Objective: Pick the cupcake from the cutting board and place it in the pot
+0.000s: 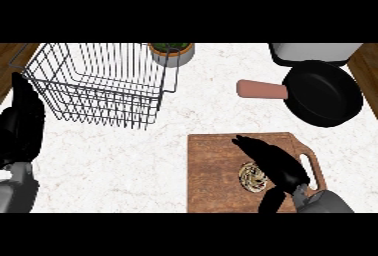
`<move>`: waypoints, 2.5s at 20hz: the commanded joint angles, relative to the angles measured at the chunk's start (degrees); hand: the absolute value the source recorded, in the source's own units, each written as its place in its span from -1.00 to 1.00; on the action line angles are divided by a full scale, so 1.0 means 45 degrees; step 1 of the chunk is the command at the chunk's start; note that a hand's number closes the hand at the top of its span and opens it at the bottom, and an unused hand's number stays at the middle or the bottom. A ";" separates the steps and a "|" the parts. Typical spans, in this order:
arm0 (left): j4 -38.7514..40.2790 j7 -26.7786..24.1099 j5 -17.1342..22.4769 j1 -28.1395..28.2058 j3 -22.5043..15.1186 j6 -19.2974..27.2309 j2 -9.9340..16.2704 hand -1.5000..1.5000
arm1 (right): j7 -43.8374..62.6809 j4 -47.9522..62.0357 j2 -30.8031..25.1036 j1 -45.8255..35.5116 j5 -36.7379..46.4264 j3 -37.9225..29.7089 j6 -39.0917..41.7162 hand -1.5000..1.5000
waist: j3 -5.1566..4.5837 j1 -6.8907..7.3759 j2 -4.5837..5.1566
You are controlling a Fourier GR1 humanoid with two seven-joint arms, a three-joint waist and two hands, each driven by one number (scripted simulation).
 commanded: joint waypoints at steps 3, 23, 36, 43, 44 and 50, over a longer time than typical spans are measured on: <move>0.0047 -0.0133 0.0430 0.0061 0.0242 -0.1278 -0.0136 0.00 | -0.0635 0.1468 0.0625 -0.0229 0.0705 -0.0528 -0.0076 -1.00 | -0.0008 -0.0066 0.0057; -0.0769 0.0913 -0.1046 -0.0131 -0.0505 -0.0454 -0.1311 0.00 | 0.1203 0.2135 0.3779 -0.1759 0.2959 -0.0383 0.0103 1.00 | -0.0012 -0.0045 0.0036; -0.0403 0.0987 -0.0746 -0.0472 0.0176 -0.0978 -0.0955 0.00 | 0.7248 -0.0963 0.5268 -0.4530 0.3178 -0.0241 -0.3042 1.00 | -0.0008 -0.0333 -0.0031; -0.0272 0.1018 -0.0953 -0.0538 0.0269 -0.0820 -0.1015 0.00 | 0.8520 -0.3413 0.4614 -0.4729 0.6396 -0.0983 -0.4523 1.00 | -0.0009 -0.0589 -0.0048; -0.0353 0.0763 -0.0755 -0.0226 0.0261 -0.1079 -0.1131 0.00 | 0.8161 -0.2392 0.4701 -0.5239 0.6401 -0.1843 -0.5150 1.00 | -0.0011 -0.0273 0.0039; 0.0058 0.0612 -0.0374 -0.0365 0.0940 -0.1802 -0.0617 0.00 | 0.8206 -0.4071 0.3325 -0.5179 0.6235 -0.3697 -0.4087 1.00 | -0.0011 -0.0212 0.0048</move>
